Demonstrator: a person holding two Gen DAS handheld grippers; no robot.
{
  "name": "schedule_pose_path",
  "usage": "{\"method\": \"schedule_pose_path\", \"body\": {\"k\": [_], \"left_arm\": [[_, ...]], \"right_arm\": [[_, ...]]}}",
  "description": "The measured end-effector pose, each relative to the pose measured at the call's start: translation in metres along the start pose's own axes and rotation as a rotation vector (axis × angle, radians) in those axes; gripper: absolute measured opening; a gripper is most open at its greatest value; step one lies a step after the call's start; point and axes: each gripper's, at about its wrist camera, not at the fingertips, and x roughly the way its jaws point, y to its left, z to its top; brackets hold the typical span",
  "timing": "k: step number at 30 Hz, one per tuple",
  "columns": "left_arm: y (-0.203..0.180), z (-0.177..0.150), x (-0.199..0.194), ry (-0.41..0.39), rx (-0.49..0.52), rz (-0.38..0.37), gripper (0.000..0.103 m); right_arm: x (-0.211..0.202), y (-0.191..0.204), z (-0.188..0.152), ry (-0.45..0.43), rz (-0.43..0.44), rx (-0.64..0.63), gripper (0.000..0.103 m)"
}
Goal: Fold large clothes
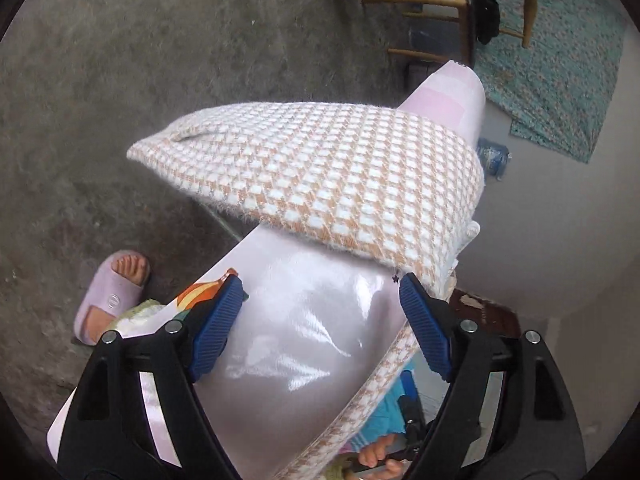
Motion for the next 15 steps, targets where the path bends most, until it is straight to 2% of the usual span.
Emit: {"method": "schedule_pose_path", "body": {"k": [2, 5, 10, 12, 13, 15], "left_arm": [[0.014, 0.013, 0.013, -0.001, -0.072, -0.053, 0.083], [0.034, 0.035, 0.035, 0.005, -0.198, -0.101, 0.083], [0.056, 0.049, 0.07, 0.035, -0.327, -0.09, 0.083], [0.055, 0.053, 0.073, 0.009, -0.336, -0.066, 0.083], [0.055, 0.057, 0.073, 0.0, -0.341, -0.058, 0.082], [0.053, 0.063, 0.068, -0.036, -0.348, -0.034, 0.066]], "right_arm": [[0.009, -0.004, 0.003, 0.013, -0.01, 0.01, 0.069], [0.018, -0.017, 0.005, 0.02, -0.022, 0.047, 0.069], [0.022, -0.038, 0.007, 0.004, -0.025, 0.111, 0.069], [0.022, -0.044, 0.007, -0.005, -0.027, 0.122, 0.069], [0.021, -0.047, 0.007, -0.01, -0.029, 0.127, 0.069], [0.02, -0.052, 0.006, -0.021, -0.025, 0.136, 0.069]]}}
